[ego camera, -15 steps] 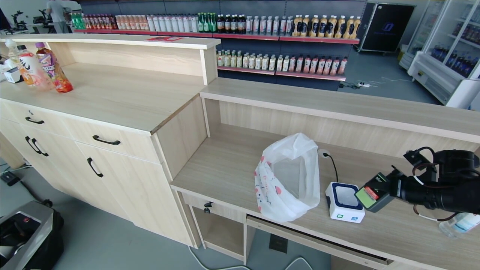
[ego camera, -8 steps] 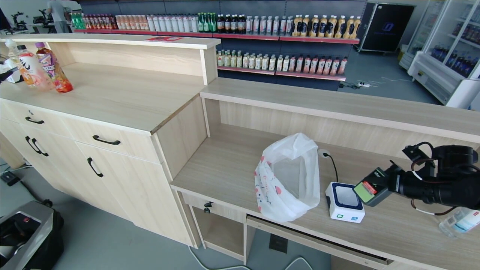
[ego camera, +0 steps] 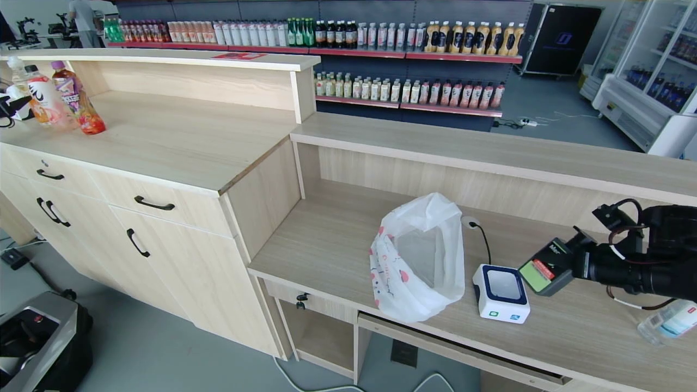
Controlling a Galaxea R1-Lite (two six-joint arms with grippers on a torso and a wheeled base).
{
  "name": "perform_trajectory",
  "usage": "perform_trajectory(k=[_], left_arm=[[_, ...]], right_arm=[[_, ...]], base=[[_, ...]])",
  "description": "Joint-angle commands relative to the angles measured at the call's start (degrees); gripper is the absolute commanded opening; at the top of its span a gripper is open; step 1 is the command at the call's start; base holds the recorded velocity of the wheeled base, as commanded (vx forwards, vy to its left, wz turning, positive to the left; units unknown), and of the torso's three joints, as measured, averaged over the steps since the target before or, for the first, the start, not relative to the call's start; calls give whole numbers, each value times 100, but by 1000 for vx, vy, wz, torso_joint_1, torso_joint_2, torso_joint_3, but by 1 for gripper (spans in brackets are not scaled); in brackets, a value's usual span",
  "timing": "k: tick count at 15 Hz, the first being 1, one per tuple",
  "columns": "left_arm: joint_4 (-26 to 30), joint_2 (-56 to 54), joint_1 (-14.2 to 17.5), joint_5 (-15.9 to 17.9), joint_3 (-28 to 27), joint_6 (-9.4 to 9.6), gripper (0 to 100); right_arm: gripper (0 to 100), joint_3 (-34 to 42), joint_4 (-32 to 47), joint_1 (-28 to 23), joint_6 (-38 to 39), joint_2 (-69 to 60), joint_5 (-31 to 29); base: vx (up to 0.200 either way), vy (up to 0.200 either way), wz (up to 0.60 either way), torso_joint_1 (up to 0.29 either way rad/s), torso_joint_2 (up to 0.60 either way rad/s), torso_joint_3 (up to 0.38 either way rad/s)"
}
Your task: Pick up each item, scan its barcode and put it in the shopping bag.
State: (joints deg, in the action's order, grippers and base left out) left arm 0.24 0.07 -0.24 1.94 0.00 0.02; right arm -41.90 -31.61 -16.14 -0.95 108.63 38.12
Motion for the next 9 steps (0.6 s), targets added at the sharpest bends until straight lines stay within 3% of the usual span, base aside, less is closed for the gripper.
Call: perform_trajectory(k=[1, 2, 4, 5, 9], left_arm=[[2, 1, -2, 0, 0, -2, 100], [2, 1, 7, 0, 0, -2, 100], [2, 1, -2, 0, 0, -2, 100], [2, 1, 7, 0, 0, 6, 100], [2, 1, 7, 0, 0, -2, 100]], right_arm=[[0, 1281, -38, -82, -1408, -1819, -33], [0, 1632, 313, -548, -2911, -2566, -41], [0, 1623, 1825, -1146, -4818, -3366, -94], [0, 1632, 2141, -1383, -5170, -3612, -129], [0, 1606, 2256, -1445, -5134, -4060, -138]], base=[[0, 0, 0, 0, 0, 0], [0, 0, 0, 0, 0, 0], [0, 0, 0, 0, 0, 0], [0, 0, 0, 0, 0, 0], [0, 0, 0, 0, 0, 0]])
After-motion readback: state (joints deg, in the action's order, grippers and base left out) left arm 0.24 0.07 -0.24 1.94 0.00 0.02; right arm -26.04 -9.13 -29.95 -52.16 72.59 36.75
